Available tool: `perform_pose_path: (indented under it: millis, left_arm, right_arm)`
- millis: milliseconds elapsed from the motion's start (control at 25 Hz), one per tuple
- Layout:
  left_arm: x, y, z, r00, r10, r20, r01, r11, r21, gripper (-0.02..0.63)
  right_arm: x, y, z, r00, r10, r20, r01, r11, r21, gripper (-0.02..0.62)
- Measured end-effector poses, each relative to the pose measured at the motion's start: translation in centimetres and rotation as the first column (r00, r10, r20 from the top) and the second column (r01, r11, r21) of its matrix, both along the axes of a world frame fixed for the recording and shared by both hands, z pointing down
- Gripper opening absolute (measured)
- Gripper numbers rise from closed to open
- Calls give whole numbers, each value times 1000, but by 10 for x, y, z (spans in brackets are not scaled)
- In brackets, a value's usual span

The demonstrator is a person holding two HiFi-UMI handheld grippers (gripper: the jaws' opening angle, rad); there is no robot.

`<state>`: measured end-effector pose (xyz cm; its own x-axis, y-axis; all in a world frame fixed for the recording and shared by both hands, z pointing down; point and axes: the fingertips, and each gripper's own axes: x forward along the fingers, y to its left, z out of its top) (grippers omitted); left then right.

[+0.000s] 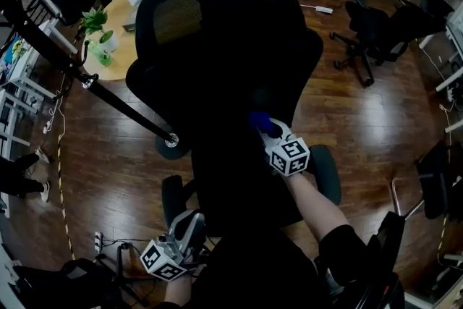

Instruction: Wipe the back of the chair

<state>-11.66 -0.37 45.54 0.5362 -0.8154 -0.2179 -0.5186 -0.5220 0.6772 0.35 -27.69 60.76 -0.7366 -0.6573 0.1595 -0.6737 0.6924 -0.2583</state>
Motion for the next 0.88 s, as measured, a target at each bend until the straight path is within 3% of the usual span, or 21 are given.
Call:
perform_pose_path:
  millis: [80, 240, 320, 440, 640, 760, 880]
  left_arm:
    - [-13, 6, -1, 999, -41, -4, 41, 999, -5, -11]
    - [-40, 31, 6, 988, -154, -1, 154, 988, -31, -11]
    - [-54, 47, 13, 978, -208, 8, 208, 977, -55, -11]
    - [-71, 67, 24, 961, -274, 19, 275, 957, -91, -11]
    - [-89, 77, 30, 954, -296, 34, 298, 949, -101, -11]
    - [-87, 68, 36, 964, -266, 14, 266, 958, -104, -11]
    - [-72, 47, 40, 982, -189, -1, 188, 977, -102, -11]
  right_arm:
    - [-65, 28, 5, 988, -151, -11, 151, 989, -5, 40]
    - [-171, 76, 36, 922, -384, -56, 381, 923, -51, 40]
    - [-206, 88, 58, 894, -437, -103, 431, 899, -79, 40]
    - [-234, 83, 90, 886, -438, -153, 421, 897, -134, 40]
    - [-216, 43, 112, 921, -338, -192, 312, 938, -154, 40]
    - [-166, 21, 115, 935, -280, -216, 256, 957, -134, 39]
    - [-92, -6, 121, 956, -160, -245, 130, 982, -134, 40]
